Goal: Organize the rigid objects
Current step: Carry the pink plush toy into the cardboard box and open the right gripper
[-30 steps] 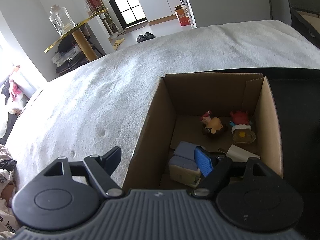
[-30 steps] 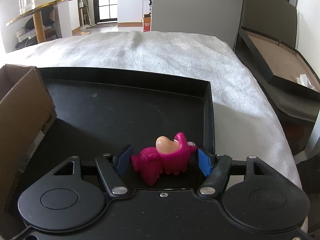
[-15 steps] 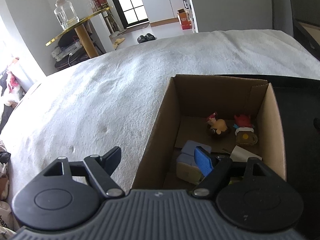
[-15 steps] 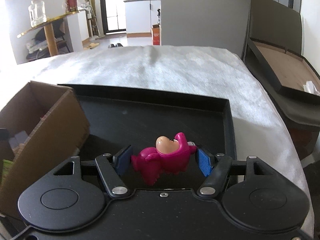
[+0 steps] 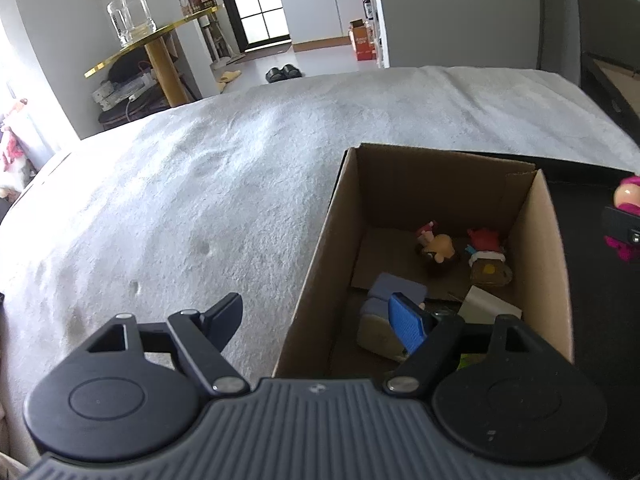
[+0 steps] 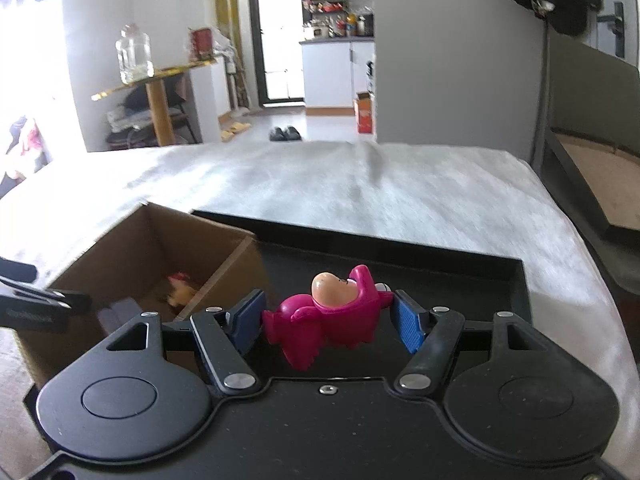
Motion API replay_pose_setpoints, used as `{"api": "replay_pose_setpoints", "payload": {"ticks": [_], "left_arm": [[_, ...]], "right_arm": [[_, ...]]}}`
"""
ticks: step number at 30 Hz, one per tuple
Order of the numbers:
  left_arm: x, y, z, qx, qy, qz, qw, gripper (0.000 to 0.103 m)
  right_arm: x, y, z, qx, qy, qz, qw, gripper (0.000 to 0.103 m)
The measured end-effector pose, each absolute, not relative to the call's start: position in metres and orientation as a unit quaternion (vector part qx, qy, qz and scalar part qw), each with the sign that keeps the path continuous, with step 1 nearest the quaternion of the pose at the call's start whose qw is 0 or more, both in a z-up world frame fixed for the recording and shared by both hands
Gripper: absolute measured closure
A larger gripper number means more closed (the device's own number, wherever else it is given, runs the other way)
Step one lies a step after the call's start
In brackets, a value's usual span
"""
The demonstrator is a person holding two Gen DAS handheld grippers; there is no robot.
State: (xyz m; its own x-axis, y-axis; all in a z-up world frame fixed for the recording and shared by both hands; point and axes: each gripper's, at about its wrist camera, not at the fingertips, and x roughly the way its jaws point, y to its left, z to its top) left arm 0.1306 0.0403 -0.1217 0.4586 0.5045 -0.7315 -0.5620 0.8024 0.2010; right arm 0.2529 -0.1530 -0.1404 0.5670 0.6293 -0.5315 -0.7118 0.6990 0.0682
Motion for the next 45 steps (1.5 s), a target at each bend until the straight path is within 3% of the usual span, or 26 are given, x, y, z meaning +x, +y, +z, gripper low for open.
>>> {"api": "replay_pose_setpoints", "payload": {"ticks": [8, 13, 19, 24, 29, 45], "left_arm": [[0.122, 0.045, -0.121, -0.039, 0.406, 0.303, 0.861, 0.025], [0.116, 0.049, -0.122, -0.054, 0.398, 0.29, 0.869, 0.033], [0.11, 0.057, -0.124, -0.076, 0.397, 0.279, 0.871, 0.055], [0.106, 0.065, -0.128, -0.099, 0.397, 0.265, 0.873, 0.081], [0.102, 0.071, -0.129, -0.112, 0.39, 0.257, 0.877, 0.09], [0.098, 0.079, -0.131, -0.132, 0.385, 0.246, 0.88, 0.09]], "right_arm": [[0.235, -0.134, -0.128, -0.081, 0.246, 0.398, 0.88, 0.036], [0.227, -0.121, -0.122, -0.08, 0.24, 0.401, 0.881, 0.036], [0.218, -0.106, -0.116, -0.074, 0.241, 0.403, 0.88, 0.036], [0.21, -0.091, -0.114, -0.073, 0.239, 0.416, 0.874, 0.036], [0.206, -0.076, -0.115, -0.079, 0.243, 0.423, 0.87, 0.036], [0.202, -0.049, -0.132, -0.09, 0.308, 0.419, 0.849, 0.036]]}}
